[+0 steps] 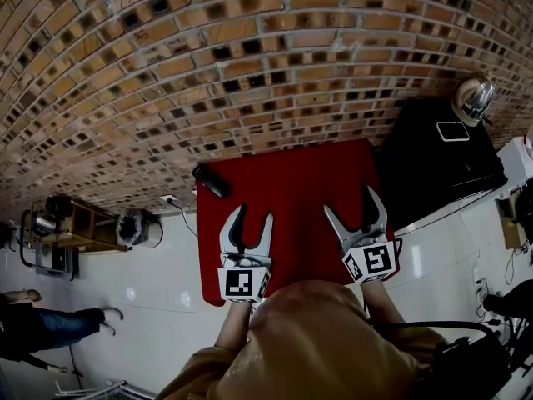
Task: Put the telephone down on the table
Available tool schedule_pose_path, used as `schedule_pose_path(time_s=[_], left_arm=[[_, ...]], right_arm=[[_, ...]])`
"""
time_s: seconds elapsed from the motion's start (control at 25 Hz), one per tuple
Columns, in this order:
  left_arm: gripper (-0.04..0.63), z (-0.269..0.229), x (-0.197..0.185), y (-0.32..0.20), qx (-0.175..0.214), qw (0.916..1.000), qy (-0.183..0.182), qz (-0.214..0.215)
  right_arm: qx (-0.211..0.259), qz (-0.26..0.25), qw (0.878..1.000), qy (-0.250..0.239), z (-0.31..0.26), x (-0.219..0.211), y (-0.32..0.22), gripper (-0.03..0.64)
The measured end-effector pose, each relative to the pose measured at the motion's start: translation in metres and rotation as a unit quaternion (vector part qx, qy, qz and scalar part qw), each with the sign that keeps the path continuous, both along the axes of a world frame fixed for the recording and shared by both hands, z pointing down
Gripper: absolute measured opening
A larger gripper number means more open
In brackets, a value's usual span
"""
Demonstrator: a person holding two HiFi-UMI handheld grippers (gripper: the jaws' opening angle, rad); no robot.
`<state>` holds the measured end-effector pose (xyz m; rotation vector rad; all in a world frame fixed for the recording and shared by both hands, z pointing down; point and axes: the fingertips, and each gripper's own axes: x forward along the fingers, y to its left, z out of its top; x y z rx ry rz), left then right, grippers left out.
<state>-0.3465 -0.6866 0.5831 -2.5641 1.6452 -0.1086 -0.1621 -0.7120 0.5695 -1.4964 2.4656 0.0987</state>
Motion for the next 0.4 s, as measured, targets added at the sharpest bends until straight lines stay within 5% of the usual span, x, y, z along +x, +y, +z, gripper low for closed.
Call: schedule_pose_path(time_s=[0.2, 0.4], left_arm=[[0.201, 0.002, -0.018, 0.006, -0.002, 0.9997, -0.01, -0.024], [0.201, -0.005, -0.044, 0.002, 0.086, 0.9955, 0.017, -0.035]], right_arm=[[-0.021, -0.016, 1.0, 0.001, 0.014, -0.015, -0.009, 0.408], [-0.024, -0.032, 0.999, 0.003, 0.019, -0.035, -0.011, 0.407]])
